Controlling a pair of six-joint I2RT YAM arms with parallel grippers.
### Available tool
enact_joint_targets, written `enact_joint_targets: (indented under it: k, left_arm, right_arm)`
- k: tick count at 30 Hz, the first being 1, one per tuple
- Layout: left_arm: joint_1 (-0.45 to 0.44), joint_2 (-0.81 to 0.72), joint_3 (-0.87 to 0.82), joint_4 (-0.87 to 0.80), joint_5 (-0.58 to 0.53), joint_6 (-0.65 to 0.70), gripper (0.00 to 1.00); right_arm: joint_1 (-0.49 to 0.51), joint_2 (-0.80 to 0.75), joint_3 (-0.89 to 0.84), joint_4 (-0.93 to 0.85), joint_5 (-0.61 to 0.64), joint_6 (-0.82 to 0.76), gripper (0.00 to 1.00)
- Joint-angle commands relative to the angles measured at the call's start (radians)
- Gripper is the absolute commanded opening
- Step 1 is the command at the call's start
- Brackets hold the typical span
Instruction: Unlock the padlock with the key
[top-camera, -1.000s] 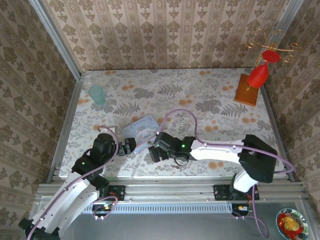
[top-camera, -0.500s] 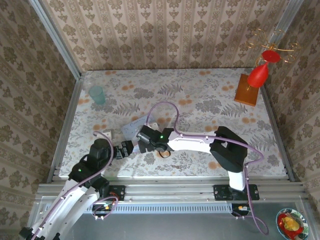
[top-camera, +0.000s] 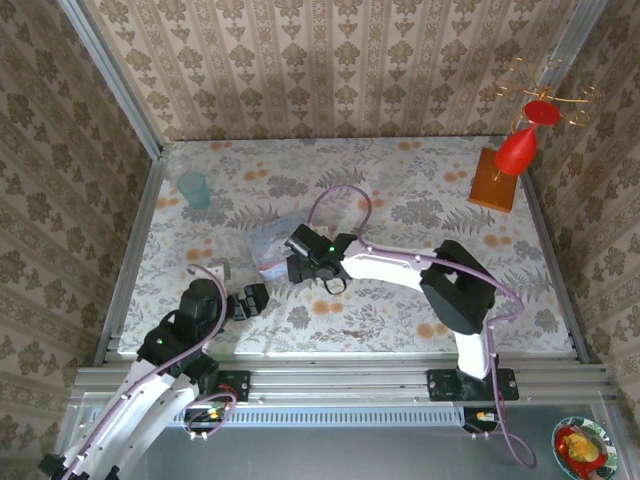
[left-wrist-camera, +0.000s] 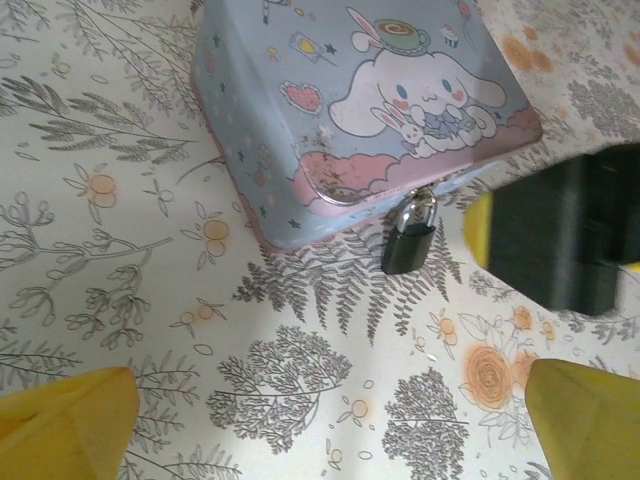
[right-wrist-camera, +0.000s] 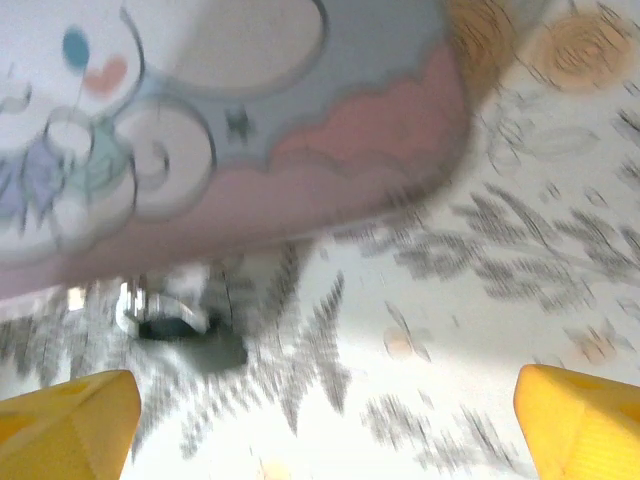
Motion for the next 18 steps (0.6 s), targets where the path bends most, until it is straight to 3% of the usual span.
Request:
enact_joint_targets:
  k: [1,9,14,18]
  left_arm:
    - [-0.027,0.003,-0.013,-0.004,0.024,-0.065,1.0]
    - [-0.147,0.013,-0.01,0.014,-0.051,-0.134,1.0]
    - [-0.229,0.013,-0.025,0.048,-0.124,-0.166,1.0]
    - [-0.269,0.02,-0.036,0.091,-0.16,-0.195,1.0]
  right_arm:
    - [0.011,-0.171,-0.09,-0.118,-0.028,-0.008,0.96]
    - [0.039,-0.433,-0.367,-0.176,-0.069,0.096,0.84]
    - [0.06,-0.467,-0.454,-0.164,-0.118,0.139,0.69]
    - [0.094,-0.473,-0.492,-0.137,-0.138,0.185,0.64]
